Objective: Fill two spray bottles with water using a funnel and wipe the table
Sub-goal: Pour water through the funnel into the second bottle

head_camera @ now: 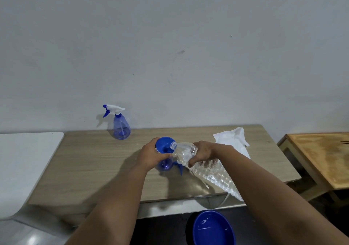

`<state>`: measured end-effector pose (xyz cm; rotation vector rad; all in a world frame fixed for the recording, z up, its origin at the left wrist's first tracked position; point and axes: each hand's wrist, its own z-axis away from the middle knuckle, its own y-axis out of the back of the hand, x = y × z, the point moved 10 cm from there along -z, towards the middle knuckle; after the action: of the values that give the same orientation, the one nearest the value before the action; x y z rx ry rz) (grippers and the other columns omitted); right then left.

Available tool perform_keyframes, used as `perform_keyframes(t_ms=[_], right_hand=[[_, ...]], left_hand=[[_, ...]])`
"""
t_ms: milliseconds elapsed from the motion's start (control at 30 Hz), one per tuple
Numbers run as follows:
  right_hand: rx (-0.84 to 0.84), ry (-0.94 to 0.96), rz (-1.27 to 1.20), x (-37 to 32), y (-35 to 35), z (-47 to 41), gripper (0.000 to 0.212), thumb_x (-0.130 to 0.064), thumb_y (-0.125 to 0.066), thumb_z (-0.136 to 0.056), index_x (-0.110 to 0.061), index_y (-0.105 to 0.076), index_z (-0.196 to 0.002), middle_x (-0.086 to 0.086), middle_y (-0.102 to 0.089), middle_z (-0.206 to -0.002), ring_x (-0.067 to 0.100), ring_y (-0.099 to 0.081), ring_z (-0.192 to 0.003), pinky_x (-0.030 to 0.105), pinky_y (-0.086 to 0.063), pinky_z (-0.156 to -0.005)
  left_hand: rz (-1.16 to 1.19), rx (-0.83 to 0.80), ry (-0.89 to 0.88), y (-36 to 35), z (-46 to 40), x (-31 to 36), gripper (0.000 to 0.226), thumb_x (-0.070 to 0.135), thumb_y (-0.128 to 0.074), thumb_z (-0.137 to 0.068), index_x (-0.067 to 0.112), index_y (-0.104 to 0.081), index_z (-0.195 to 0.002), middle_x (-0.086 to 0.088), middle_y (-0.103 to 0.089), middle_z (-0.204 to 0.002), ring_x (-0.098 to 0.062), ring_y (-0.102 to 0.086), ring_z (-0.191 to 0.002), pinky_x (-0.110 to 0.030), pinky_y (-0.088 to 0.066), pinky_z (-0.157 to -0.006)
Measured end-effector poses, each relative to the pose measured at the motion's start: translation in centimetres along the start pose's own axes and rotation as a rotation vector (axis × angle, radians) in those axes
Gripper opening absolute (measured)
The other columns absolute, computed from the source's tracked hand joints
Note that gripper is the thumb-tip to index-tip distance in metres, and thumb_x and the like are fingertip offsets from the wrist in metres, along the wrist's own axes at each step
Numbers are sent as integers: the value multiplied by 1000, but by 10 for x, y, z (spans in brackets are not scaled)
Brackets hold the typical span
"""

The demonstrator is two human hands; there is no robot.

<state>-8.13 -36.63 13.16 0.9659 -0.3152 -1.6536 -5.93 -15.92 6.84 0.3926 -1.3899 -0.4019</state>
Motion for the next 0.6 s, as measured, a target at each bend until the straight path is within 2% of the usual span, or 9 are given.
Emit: perform_keyframes(t_ms=[67,333,600], right_hand=[[1,-5,8,0,0,0,33,-23,-81,-90,-17,-58,-113,0,-63,-83,14,-64,-64,16,-47,-38],[7,-12,6,3,2,-1,35,-23,-82,-89,-17,-59,-113,-1,-63,-83,12,-64,-64,17,-49,-39],[-1,-57,21,12,3,-8,47,-34,-87,-81,-21,-60,-116,1,-68,-88,23,-72,-71,31,-60,-58]], left_hand=[[-9,-4,6,0,1,0,79,48,-90,-54,34,-59,-126,15,-69,-110,-12,-66,-102,-40,-56,-94],[-24,-16,16,0,0,-1,86,58,-86,-47,34,-59,-125,15,-70,-110,-11,-66,-101,-41,-57,-92],[-9,-30,22,-2,-1,0,86,59,-84,-44,35,-60,-123,16,-70,-108,-12,-67,-100,-42,-57,-92]])
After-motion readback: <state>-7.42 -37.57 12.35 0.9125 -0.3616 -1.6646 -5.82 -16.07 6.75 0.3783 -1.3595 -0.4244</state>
